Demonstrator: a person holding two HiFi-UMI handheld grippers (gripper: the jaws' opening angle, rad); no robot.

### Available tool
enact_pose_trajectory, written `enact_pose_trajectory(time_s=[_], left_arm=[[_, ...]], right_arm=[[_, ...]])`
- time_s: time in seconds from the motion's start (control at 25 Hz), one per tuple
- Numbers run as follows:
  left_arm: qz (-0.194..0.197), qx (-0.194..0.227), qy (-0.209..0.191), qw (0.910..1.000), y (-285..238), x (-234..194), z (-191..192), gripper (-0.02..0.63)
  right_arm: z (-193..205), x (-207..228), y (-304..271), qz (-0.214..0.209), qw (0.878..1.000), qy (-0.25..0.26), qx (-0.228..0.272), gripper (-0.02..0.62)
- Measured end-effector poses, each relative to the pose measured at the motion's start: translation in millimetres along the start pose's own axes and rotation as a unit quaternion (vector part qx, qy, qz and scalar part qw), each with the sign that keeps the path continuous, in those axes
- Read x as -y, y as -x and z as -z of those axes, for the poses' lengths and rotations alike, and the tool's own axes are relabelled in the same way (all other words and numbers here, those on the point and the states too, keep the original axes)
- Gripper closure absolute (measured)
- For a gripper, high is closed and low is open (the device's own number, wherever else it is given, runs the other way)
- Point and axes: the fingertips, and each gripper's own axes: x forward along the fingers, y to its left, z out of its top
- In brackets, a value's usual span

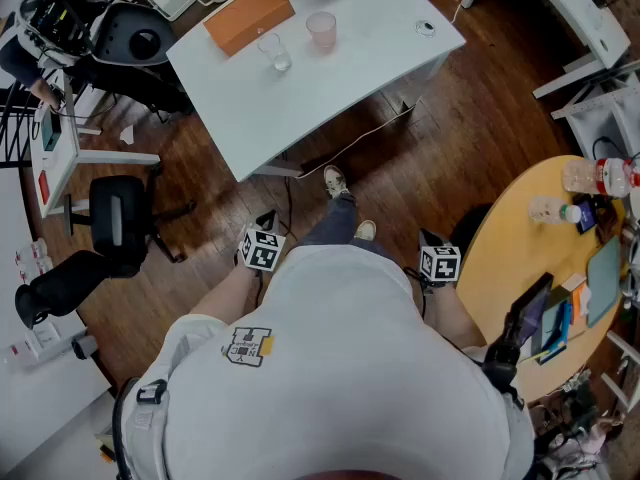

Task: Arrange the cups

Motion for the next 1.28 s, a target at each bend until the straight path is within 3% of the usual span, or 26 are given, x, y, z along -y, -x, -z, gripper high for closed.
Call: enact_pose_trajectory(time_s=[0.16,0.48,0.64,0.92,1.12,1.28], left_arm=[[-0.025,0.094,0.001,0.9952,-10,-47,-80,0.606],[-0.046,0.194,0.037,0.9792,-30,-135,-220,0.606],[-0.052,0.237,0.048,0.9688,-42,-169,-271,0.606],[-0.058,0.274,0.087,0.956,-52,-197,-322,0.595],[-0.041,0.278,0.095,0.9552,-73,-204,-345,0.558],[-0.05,0.263,0.119,0.9562,-91,-200,-345,0.464]], right_arm=[[-78,-12,-25,-0.007,0.999,0.038,0.035,0.595],[-250,-23,-46,-0.006,0.988,0.132,0.084,0.595],[-318,-39,-61,-0.012,0.979,0.171,0.109,0.595],[-418,-83,-67,-0.056,0.951,0.267,0.146,0.595],[-483,-104,-86,-0.096,0.93,0.319,0.154,0.595],[-504,-116,-106,-0.147,0.91,0.367,0.129,0.595]])
